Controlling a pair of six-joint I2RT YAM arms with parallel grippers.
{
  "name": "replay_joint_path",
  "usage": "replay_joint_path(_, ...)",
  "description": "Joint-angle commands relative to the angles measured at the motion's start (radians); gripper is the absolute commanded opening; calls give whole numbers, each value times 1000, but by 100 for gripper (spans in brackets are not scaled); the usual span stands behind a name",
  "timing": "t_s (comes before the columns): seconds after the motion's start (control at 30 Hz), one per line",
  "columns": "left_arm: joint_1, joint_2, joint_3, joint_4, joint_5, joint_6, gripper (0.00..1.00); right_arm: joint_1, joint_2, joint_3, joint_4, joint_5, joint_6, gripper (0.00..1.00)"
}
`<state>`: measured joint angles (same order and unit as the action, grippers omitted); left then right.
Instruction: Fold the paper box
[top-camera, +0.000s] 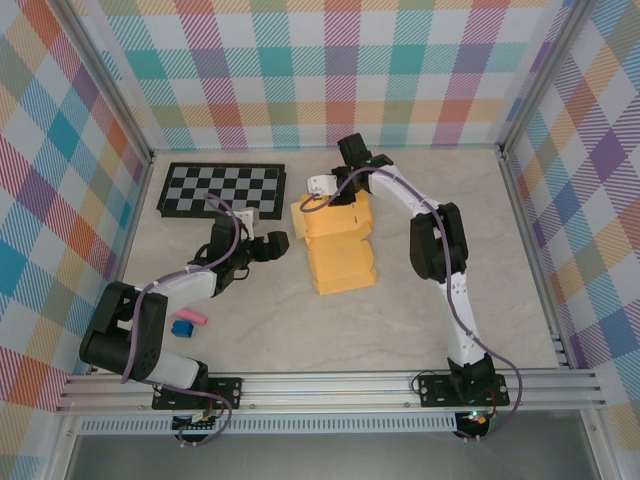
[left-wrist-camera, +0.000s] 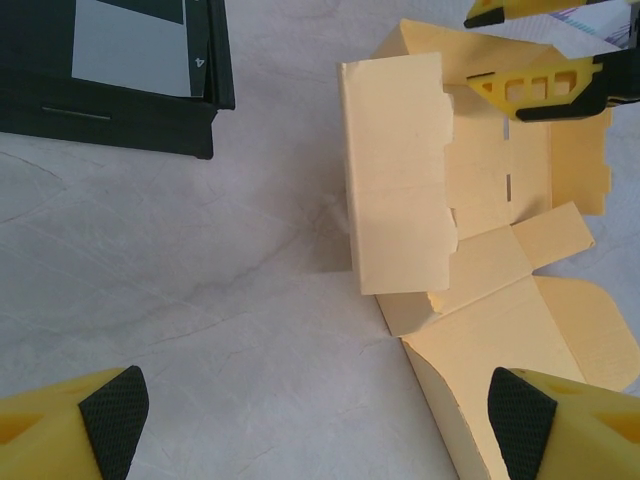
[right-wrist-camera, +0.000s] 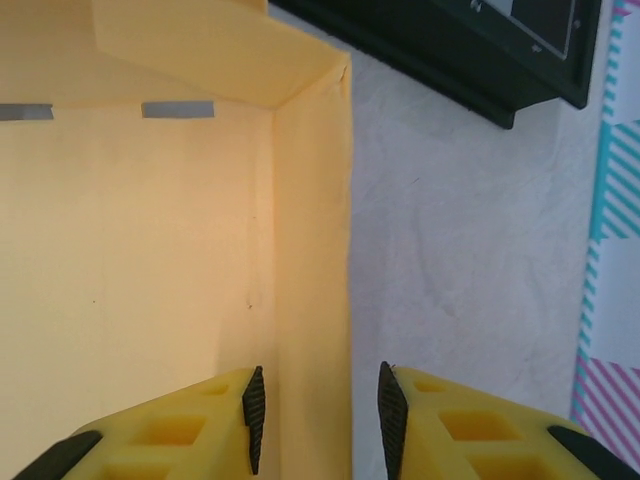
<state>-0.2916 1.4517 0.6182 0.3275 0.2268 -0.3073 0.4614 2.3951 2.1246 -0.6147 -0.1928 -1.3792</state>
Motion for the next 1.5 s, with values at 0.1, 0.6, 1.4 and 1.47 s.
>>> replay_joint_path(0.1, 14, 14, 27, 5, 12, -2, 90, -7, 22, 26, 11, 14, 31, 29)
replay_joint_path(0.6, 13, 51, 39, 72, 50, 18, 90, 13, -181, -420, 616, 128, -24, 3)
replay_joint_path(1.4, 10, 288, 228, 170, 190, 263, 71, 65, -361, -943, 1380, 213, -87, 0)
replay_joint_path(1.47, 5, 294, 191, 297, 250, 330, 73, 66, -378, -965, 1392, 198, -80, 0)
